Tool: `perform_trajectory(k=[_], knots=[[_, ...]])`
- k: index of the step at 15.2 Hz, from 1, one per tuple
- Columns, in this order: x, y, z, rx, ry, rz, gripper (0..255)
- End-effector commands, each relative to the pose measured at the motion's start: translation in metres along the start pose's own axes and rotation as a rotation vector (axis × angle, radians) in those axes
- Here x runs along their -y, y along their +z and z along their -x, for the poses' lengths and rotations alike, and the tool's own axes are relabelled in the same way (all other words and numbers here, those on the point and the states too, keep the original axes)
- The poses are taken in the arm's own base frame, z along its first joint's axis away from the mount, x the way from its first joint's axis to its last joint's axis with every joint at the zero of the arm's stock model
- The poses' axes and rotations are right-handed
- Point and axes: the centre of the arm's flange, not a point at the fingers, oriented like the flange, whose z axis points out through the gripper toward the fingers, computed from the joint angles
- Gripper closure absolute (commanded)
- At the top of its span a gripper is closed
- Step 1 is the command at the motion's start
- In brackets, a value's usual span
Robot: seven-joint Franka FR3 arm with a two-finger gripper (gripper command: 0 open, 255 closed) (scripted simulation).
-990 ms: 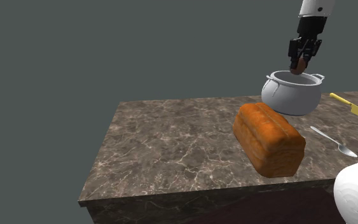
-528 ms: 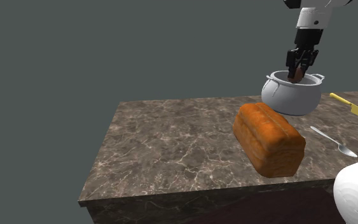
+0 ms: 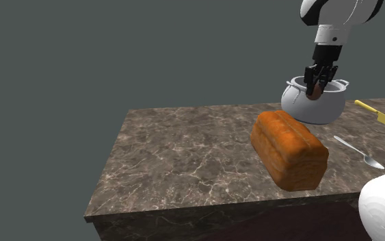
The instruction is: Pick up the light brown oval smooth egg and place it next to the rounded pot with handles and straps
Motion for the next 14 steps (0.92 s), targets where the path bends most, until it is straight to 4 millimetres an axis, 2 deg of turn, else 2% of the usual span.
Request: perform_trajectory(k=[1, 14], knots=[[0.0, 0.011, -0.001, -0.001, 0.0, 0.0, 255], [-0.005, 0.079, -0.007, -0.001, 0.0, 0.0, 255]])
